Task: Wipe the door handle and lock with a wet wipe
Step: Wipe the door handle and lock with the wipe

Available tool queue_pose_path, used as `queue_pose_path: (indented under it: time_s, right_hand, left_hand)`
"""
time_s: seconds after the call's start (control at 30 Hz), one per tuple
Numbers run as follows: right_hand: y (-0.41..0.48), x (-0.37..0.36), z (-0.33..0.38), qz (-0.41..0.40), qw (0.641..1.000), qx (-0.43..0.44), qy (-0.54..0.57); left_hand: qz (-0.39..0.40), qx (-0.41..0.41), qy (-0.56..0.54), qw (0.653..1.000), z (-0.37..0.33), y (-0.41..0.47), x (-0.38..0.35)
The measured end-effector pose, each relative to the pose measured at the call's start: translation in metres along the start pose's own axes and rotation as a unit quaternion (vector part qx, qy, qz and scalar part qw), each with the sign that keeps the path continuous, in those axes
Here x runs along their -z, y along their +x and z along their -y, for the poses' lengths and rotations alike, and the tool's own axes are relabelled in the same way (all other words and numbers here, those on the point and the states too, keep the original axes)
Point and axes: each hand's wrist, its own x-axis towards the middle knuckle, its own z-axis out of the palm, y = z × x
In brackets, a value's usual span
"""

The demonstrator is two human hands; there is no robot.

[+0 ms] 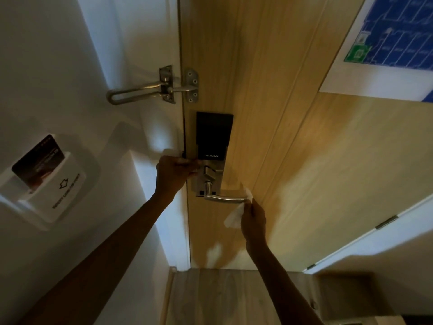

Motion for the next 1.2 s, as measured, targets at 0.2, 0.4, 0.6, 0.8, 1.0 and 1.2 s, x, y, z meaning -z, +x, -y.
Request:
queue_pose_path:
  time_s: [0.2, 0.4, 0.6, 0.8, 1.0, 1.2]
  right_hand:
    - [0.005, 0.011, 0.002, 0.039, 0.999, -0.026, 0.019]
    - [0.014, 0.01, 0.014, 0.054, 0.963, 0.22, -0.144]
    - [0.025, 0.003, 0.012, 0.129, 0.858, 0.3, -0.395]
    - [0.031, 0.022, 0.007, 0.159, 0.811, 0.418, -0.379]
    - [0.035, -0.009, 0.013, 0.211, 0.764, 0.411, -0.45]
    - [0.036, -0.023, 0.02, 0.233, 0.775, 0.38, -0.448]
  left_hand:
    - [-0.001, 0.0, 0.013, 1.0, 0.001, -0.001, -0.001]
    - [-0.002, 0.003, 0.023, 1.0, 0.001, -0.001, -0.001]
    - [-0.019, -0.008, 0.048, 0.999, 0.004, -0.001, -0.001]
    - [-0.046, -0.011, 0.051, 0.998, 0.01, -0.006, -0.001]
    - [-0.051, -0.039, 0.096, 0.993, 0.012, -0.004, 0.0]
    - [-0.015, -0.036, 0.126, 0.991, 0.013, 0.002, 0.002]
